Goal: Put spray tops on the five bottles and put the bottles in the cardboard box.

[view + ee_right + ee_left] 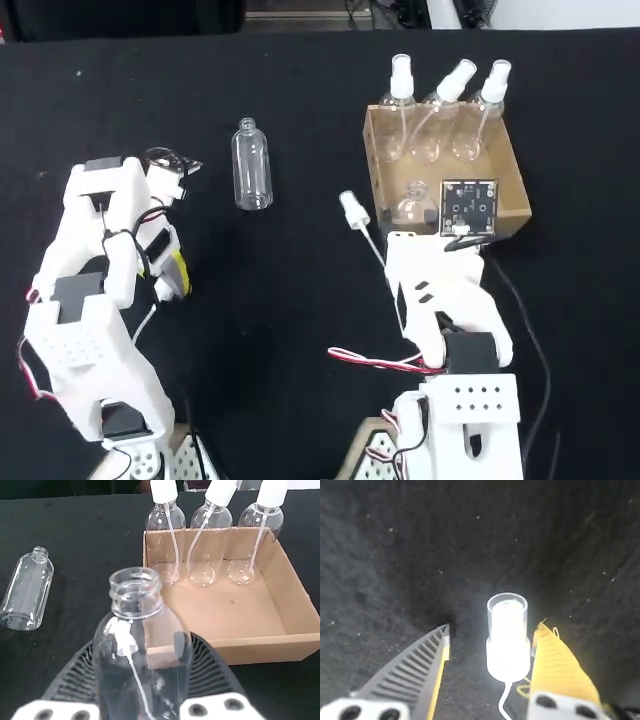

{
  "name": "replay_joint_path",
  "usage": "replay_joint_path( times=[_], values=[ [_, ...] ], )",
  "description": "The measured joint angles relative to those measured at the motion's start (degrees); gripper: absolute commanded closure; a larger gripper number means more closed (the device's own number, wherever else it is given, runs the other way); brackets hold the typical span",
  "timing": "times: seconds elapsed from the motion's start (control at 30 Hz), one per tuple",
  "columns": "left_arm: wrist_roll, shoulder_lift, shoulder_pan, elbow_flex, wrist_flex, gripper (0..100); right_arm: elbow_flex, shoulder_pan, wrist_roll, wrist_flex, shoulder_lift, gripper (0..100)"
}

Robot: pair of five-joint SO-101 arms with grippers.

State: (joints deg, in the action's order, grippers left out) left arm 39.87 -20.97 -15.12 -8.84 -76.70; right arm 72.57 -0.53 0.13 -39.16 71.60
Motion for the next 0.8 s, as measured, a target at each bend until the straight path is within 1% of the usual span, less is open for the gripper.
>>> replay_joint_path(
  times=[0.03,0.13,0.2,0.27,0.37,0.47,0.57,0.7,0.8],
  values=[
    [0.18,0.0,0.0,-0.09,0.0,82,0.0,0.0,0.0,0.0,0.0,98.8],
    [0.44,0.0,0.0,-0.09,0.0,98,0.0,0.0,0.0,0.0,0.0,98.8],
    [0.44,0.09,0.0,-0.18,-0.35,95,0.0,0.0,0.0,0.0,0.0,98.8],
    [0.44,0.79,0.97,-0.88,-1.14,97,0.0,0.0,0.0,0.0,0.0,98.8],
    [-1.41,1.93,2.64,-1.14,-3.16,97,0.35,-0.26,0.0,0.0,0.0,98.8],
    [-5.01,4.75,5.27,-1.41,-5.19,97,1.41,-4.31,0.0,0.18,0.0,98.8],
    [-9.58,11.16,8.26,-1.41,-7.56,97,2.55,-6.95,0.0,0.18,0.0,98.8],
    [-16.35,22.42,12.4,-2.37,-7.91,97,2.99,-10.37,0.0,0.18,0.0,98.8],
    [-20.75,30.24,14.07,-2.64,-5.01,97,2.99,-12.31,0.0,0.18,0.0,98.8]
  ],
)
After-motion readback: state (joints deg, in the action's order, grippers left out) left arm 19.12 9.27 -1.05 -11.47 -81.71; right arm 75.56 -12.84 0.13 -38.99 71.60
